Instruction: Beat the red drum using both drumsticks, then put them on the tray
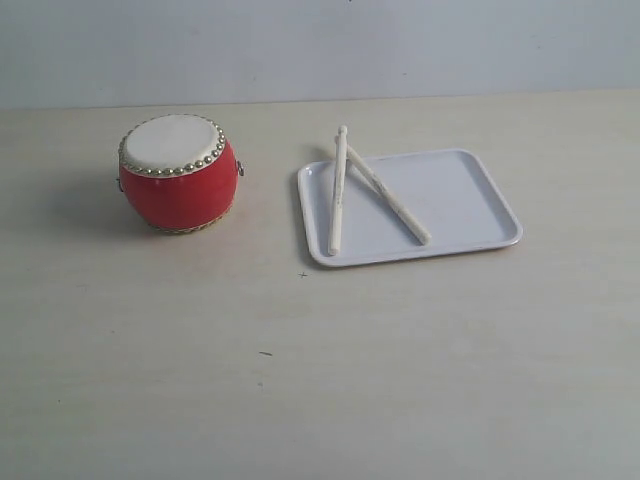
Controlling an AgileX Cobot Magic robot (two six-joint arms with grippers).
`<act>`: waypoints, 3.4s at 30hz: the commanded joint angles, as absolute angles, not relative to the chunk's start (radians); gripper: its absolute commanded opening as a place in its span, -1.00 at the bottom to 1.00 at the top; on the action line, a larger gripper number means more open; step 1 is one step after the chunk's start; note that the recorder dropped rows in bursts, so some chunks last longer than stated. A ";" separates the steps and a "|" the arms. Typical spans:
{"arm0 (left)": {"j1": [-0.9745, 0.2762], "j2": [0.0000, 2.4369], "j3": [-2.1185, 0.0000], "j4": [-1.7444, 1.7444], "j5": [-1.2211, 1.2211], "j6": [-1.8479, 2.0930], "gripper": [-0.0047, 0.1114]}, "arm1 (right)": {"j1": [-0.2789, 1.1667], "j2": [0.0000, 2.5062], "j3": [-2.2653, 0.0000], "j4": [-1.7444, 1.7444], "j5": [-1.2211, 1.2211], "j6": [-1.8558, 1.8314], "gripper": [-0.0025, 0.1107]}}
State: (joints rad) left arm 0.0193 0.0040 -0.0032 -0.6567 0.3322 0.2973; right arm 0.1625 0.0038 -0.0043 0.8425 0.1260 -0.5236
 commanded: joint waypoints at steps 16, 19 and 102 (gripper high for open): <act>0.024 0.000 0.000 0.109 0.243 -0.331 -0.92 | 0.163 0.000 0.000 0.837 0.132 -0.530 -0.96; 0.024 0.000 0.000 0.102 0.306 -0.259 -0.92 | 0.163 0.000 0.000 0.837 0.132 -0.530 -0.96; 0.032 0.000 0.000 0.094 0.365 -0.081 -0.92 | 0.163 0.000 0.000 0.839 0.132 -0.530 -0.96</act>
